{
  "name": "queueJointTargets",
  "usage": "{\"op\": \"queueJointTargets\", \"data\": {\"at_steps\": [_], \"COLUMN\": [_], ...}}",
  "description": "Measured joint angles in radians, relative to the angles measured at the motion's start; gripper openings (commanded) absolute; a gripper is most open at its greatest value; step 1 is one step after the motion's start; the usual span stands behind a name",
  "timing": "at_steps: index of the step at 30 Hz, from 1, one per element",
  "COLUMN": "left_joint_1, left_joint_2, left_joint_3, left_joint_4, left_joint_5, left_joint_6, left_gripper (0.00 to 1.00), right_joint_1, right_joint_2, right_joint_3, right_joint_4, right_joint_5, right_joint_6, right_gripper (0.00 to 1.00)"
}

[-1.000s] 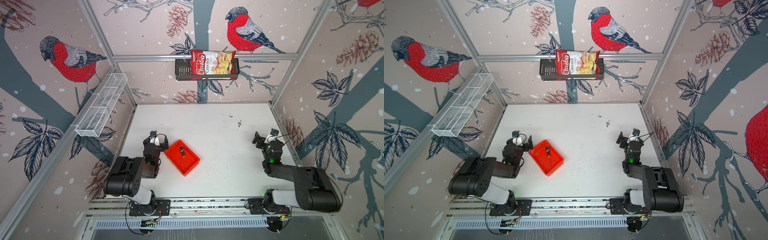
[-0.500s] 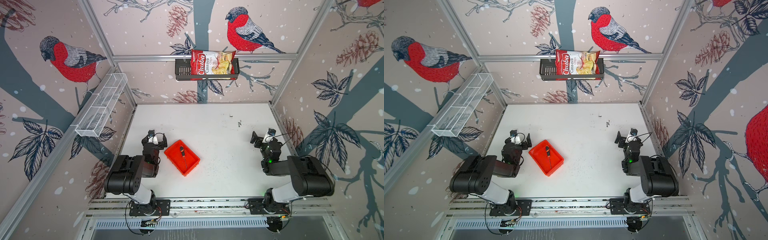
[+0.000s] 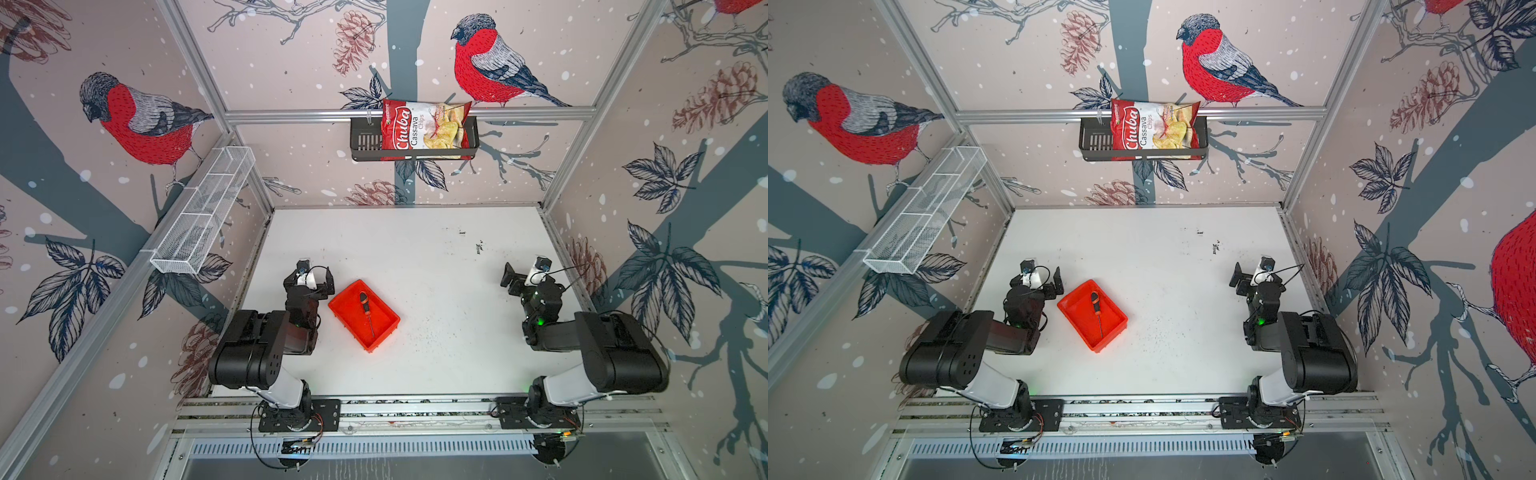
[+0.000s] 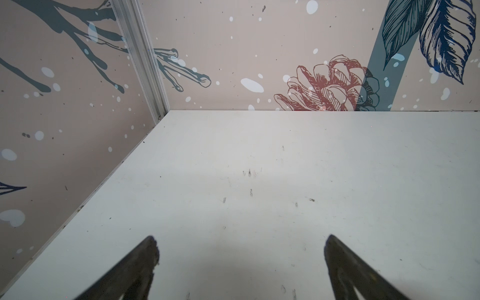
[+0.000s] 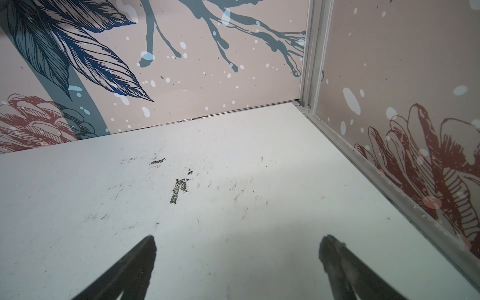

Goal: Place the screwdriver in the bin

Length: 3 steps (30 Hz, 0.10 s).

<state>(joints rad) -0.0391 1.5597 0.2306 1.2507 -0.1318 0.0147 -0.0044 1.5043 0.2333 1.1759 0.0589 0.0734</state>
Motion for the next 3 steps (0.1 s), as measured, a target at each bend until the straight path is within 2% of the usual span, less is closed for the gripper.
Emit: {"op": "queueJointTargets", "data": {"at_steps": [3], "left_joint_1": [0.000], "left_joint_2": [0.000], "left_joint_3": [0.000], "left_joint_4": [0.000], "left_joint_5": [0.000], "left_joint_6": [0.000], "left_gripper": [0.99], "right_joint_1": [0.000], "right_joint_2": [0.000], "right_joint_3": [0.000], "right_joint_4": [0.000], "right_joint_5": [0.000], "right_joint_6": [0.000], "right_gripper": [0.99]}}
